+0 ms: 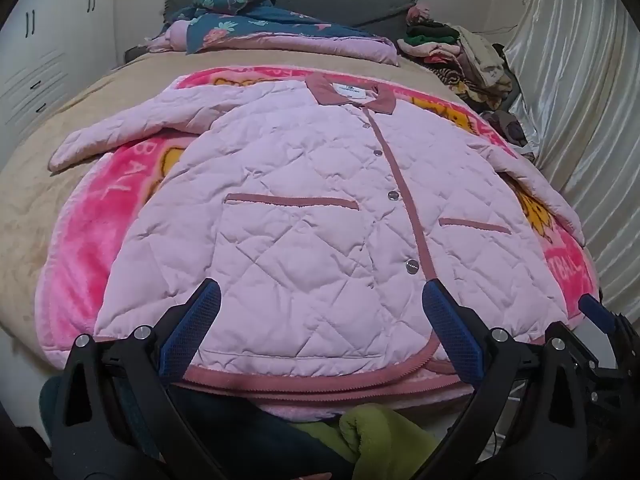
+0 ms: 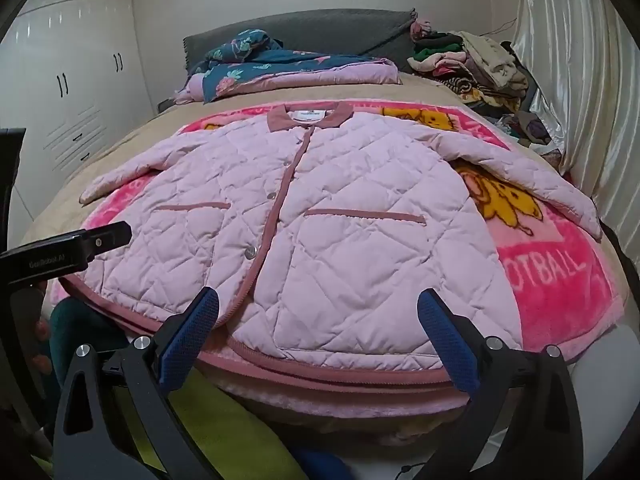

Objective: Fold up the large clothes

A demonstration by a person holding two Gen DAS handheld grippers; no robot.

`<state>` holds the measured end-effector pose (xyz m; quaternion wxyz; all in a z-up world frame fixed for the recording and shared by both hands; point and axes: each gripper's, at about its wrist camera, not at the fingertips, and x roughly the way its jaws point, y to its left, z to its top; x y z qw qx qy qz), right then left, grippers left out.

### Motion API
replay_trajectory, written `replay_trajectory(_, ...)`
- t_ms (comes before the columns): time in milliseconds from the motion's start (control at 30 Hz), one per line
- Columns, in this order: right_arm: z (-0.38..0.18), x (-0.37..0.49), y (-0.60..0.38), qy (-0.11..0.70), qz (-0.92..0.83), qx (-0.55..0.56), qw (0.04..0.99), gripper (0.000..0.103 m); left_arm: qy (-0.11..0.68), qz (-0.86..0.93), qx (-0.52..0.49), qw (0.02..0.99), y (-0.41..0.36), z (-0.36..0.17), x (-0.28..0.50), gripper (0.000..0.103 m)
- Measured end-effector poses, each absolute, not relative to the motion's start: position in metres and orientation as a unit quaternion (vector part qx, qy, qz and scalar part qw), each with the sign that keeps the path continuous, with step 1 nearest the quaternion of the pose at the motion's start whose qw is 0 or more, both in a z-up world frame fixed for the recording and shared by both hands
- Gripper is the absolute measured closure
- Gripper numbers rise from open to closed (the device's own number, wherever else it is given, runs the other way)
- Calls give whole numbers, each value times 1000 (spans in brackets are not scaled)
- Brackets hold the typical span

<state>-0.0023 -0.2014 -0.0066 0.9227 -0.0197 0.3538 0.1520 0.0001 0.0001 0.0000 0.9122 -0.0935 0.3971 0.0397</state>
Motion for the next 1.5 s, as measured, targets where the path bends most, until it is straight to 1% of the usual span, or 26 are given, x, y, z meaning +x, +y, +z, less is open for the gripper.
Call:
replay_trajectory(167,-8,-4,-194,364,153,-29,918,4,392,41,-90,914,0,0,0,8)
replay_trajectory(233,-5,-3,-203,359,150,-12,921,4,392,40,-90,915,-1,7,0,8)
replay_trajectory(1500,-1,-4,-199,356,153,-12,922,4,385,40,-92,917,-3,10,-3,8)
